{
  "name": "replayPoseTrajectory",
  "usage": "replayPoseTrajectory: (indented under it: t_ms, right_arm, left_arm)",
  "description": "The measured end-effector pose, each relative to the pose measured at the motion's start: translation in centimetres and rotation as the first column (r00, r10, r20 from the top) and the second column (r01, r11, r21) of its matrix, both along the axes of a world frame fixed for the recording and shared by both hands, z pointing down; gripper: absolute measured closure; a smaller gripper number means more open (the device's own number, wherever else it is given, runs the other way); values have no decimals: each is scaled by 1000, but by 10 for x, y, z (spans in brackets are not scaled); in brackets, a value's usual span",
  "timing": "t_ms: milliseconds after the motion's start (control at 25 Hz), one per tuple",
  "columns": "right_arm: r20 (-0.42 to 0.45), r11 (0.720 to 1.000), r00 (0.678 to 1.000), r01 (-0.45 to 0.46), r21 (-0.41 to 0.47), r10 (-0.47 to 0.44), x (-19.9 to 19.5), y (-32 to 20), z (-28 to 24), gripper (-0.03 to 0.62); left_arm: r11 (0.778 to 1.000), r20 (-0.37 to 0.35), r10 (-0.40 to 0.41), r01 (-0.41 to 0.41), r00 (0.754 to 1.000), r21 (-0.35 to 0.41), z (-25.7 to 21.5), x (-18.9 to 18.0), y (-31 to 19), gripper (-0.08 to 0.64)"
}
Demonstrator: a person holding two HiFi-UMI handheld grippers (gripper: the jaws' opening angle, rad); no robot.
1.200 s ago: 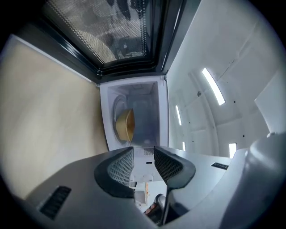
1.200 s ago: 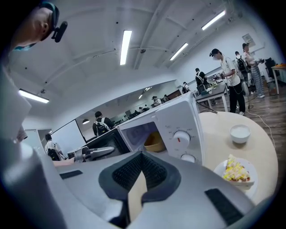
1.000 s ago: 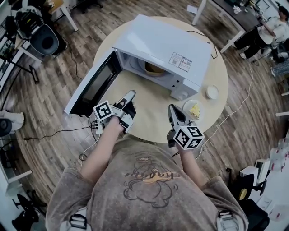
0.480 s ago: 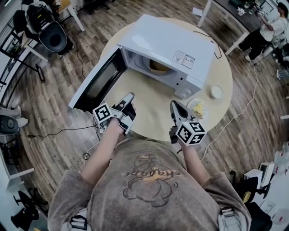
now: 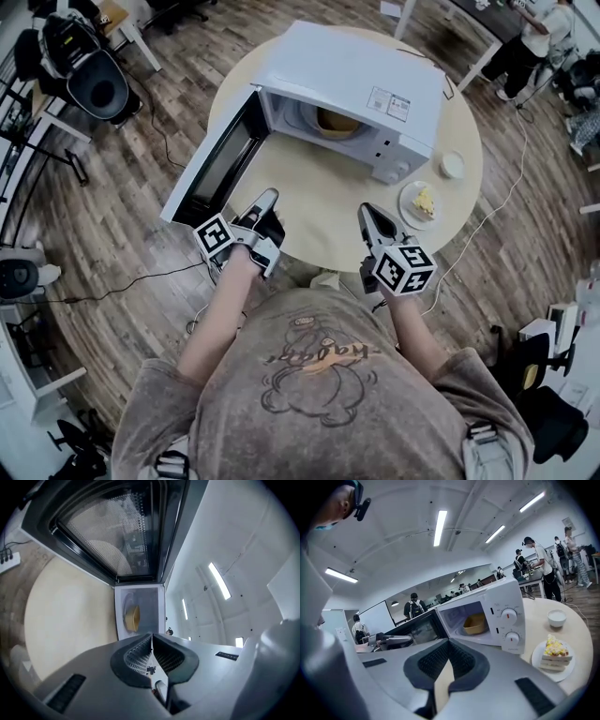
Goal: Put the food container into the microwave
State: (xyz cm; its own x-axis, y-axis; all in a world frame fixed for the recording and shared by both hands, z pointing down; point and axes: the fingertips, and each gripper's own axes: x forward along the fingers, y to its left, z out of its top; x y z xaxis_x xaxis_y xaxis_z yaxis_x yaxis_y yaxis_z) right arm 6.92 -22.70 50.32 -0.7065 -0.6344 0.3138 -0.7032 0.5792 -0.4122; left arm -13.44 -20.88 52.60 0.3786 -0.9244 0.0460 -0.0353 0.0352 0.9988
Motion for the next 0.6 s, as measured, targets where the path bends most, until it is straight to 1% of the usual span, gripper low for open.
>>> replayPoseTrajectory:
  t_ms: [120,320,600]
  right_arm:
    - [-8,1000,1000,-16,6,16,-9,17,-3,592]
    - [-31,999,999,-39,26,40,-21,43,-7,592]
    - [-77,995,992,-94,41,97,-20,89,-12,592]
  left_arm:
    - [1000,3,23,-23,1000,8,-2,-6,11,525]
    - [996,37,84,-85,996,33,-5,-9,30,528]
    - [984,85,164,-170,983,62,-2,-9,59,528]
